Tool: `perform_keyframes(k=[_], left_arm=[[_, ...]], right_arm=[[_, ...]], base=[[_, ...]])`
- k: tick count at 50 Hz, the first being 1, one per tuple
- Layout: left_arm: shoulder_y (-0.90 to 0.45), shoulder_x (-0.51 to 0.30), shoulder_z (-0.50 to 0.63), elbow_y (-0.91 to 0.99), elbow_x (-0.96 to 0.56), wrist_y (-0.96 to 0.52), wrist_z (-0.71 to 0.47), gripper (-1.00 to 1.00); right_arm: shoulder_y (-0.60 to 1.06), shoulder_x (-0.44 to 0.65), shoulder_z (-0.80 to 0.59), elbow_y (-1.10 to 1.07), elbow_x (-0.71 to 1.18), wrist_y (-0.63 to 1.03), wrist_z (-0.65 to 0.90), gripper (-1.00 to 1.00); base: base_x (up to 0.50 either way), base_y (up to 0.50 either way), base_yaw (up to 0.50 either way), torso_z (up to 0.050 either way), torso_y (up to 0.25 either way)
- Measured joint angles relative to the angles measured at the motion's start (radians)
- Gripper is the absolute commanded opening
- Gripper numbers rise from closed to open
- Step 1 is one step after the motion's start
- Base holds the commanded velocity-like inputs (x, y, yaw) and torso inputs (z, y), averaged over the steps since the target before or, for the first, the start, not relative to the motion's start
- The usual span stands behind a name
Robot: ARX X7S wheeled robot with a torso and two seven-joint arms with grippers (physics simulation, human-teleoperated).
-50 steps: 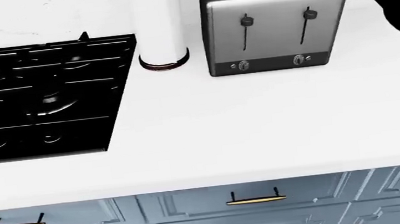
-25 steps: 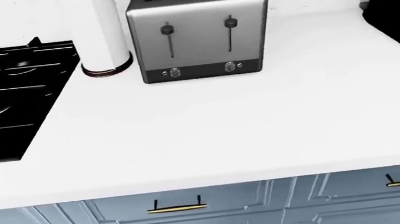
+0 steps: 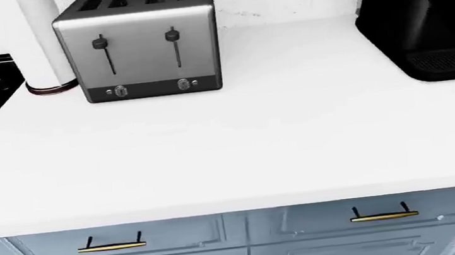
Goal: Place the two vegetables and bowl onto the tray for setting up a vegetable dip station.
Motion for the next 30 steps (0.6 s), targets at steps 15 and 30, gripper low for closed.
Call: perform_keyframes(k=[15,30], left_arm=[[0.006,0.003,-0.010,-0.002,0.001,-0.005,0.000,1.00],[0.012,0.004,-0.020,0.001,0.001,-0.010,-0.003,1.00]], right_arm=[[0.001,-0.001,0.006,0.002,-0.002,0.004,0.000,1.00],[-0.001,-0.001,0.011,0.000,-0.001,0.008,0.002,1.00]], base=[[0.00,-0.50,0.00,0.000,0.000],[0.00,-0.50,0.00,0.000,0.000]])
